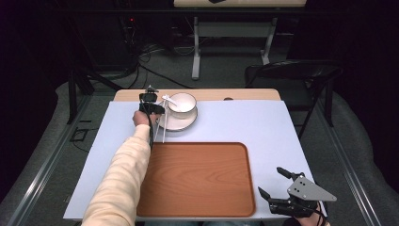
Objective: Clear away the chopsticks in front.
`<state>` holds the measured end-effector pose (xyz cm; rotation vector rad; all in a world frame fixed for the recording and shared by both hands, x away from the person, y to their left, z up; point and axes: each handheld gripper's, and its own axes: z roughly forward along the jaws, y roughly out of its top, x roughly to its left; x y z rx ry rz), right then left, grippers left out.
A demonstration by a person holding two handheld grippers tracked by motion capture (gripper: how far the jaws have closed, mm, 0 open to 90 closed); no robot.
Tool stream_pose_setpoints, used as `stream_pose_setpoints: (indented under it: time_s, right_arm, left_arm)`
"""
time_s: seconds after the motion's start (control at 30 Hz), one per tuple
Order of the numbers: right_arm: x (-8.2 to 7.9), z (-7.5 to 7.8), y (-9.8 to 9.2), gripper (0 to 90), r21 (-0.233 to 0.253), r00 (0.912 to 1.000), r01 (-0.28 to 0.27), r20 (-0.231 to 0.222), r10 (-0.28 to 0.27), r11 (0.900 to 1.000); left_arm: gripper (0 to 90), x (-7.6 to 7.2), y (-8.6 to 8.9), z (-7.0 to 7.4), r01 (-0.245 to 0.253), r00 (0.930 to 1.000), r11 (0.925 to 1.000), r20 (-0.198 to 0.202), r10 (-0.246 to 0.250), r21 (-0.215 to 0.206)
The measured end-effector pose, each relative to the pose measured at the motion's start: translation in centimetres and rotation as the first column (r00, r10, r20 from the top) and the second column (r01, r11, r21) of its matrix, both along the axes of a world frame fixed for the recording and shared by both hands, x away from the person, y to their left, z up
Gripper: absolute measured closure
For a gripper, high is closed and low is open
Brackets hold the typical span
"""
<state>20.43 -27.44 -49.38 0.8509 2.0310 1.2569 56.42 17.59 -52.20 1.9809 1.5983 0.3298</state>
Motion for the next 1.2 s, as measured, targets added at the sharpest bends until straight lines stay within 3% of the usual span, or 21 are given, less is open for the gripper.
stream_pose_setpoints:
  time_s: [0.13,0.43,0.7,0.97,1.2]
  right_arm:
    - [0.0,0.0,0.0,14.3,-0.001,1.0,-0.001,0.0,0.001,1.0]
    - [0.0,0.0,0.0,14.3,0.002,1.0,0.001,0.004,-0.001,1.0]
    - [0.0,0.0,0.0,14.3,0.003,1.0,0.0,0.003,0.0,1.0]
    - [0.0,0.0,0.0,14.3,0.002,1.0,0.001,0.004,-0.001,1.0]
    - [0.0,0.0,0.0,14.3,0.002,1.0,0.002,0.006,-0.002,1.0]
  left_arm:
    - [79.9,0.1,0.0,-0.1,-0.007,0.9997,0.9999,-0.022,0.008,0.014]
    - [83.7,0.3,0.4,-0.2,-0.021,0.9993,0.9995,-0.029,0.022,0.023]
    - [84.1,0.1,1.2,0.2,-0.038,0.9992,0.999,-0.012,0.038,-0.024]
    - [84.1,-0.5,2.3,1.5,-0.054,0.9985,0.9977,0.004,0.054,-0.042]
    - [84.1,-1.8,3.3,2.9,-0.067,0.9972,0.9927,0.026,0.07,-0.101]
